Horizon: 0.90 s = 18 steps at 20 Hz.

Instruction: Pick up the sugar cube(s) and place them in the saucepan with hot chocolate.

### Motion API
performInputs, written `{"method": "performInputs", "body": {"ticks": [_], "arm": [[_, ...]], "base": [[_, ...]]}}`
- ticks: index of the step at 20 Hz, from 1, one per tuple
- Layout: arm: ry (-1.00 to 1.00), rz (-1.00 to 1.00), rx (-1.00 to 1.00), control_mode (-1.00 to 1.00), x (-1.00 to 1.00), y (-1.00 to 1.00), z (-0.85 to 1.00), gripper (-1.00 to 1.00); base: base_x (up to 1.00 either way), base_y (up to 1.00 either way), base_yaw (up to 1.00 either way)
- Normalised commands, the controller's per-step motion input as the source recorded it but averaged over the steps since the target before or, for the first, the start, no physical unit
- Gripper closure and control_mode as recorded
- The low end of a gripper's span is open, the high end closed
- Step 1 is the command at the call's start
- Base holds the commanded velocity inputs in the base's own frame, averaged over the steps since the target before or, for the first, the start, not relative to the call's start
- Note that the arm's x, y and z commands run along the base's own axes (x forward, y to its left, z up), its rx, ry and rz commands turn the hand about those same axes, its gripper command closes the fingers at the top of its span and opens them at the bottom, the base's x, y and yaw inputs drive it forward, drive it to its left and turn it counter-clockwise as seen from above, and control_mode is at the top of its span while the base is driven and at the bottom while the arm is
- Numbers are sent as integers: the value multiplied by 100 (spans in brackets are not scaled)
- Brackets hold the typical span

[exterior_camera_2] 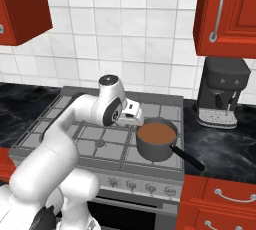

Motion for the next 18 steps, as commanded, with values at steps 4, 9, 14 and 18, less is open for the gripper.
{"method": "performInputs", "body": {"ticks": [4, 9, 14, 18], "arm": [[1, 0, 0, -100, 24, -84, -1, 100], [3, 0, 0, -100, 15, -67, -10, 100], [0, 0, 0, -100, 6, -8, -6, 100], [0, 0, 0, -100, 18, -3, -11, 100]], "base": [[0, 0, 0], [0, 0, 0], [0, 0, 0], [0, 0, 0]]}}
